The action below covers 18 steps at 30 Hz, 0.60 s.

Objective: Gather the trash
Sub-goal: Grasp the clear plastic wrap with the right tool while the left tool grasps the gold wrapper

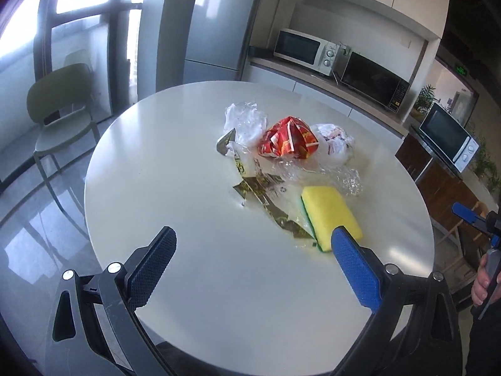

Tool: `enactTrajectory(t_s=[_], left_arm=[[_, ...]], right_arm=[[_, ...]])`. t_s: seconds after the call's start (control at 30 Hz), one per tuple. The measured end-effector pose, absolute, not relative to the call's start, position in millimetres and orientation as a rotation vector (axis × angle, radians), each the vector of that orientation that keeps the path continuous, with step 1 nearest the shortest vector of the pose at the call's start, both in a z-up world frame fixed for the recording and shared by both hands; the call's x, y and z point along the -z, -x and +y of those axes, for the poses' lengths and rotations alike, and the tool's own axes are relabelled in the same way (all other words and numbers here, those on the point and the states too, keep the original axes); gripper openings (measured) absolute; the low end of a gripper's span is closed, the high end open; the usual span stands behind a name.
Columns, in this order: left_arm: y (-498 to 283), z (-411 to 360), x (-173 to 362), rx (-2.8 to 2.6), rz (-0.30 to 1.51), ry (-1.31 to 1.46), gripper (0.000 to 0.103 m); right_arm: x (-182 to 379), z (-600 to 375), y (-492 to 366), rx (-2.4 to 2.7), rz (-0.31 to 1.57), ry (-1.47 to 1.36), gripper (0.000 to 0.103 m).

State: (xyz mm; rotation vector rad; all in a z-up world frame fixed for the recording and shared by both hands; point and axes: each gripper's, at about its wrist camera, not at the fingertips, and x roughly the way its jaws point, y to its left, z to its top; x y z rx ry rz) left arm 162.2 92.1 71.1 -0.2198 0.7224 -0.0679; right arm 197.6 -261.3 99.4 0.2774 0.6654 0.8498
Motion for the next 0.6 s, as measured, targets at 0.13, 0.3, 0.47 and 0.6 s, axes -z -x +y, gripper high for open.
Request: enactTrajectory(t_s=[0.13,0.3,0.47,0.6], left_arm=[[-194,89,-71,0.06,0.761,0.183,0.097],[-240,87,-57,0.039,0.843,0.135,0.097],[-271,84,-43,0.036,0.897,0.114,0.097],[-282,81,-32,0.076,0.937,0.109,0.097]], right_arm=[[-90,-244,-242,-0.817,0.741,-0.285,0.094],[-85,-191,-277,-0.757,0.778,-0.052,0.094],[-70,-146,-307,-0.798,0.836,0.066,0.094],[-58,-126,-319,-0.807,0.858,0.125,0.094]])
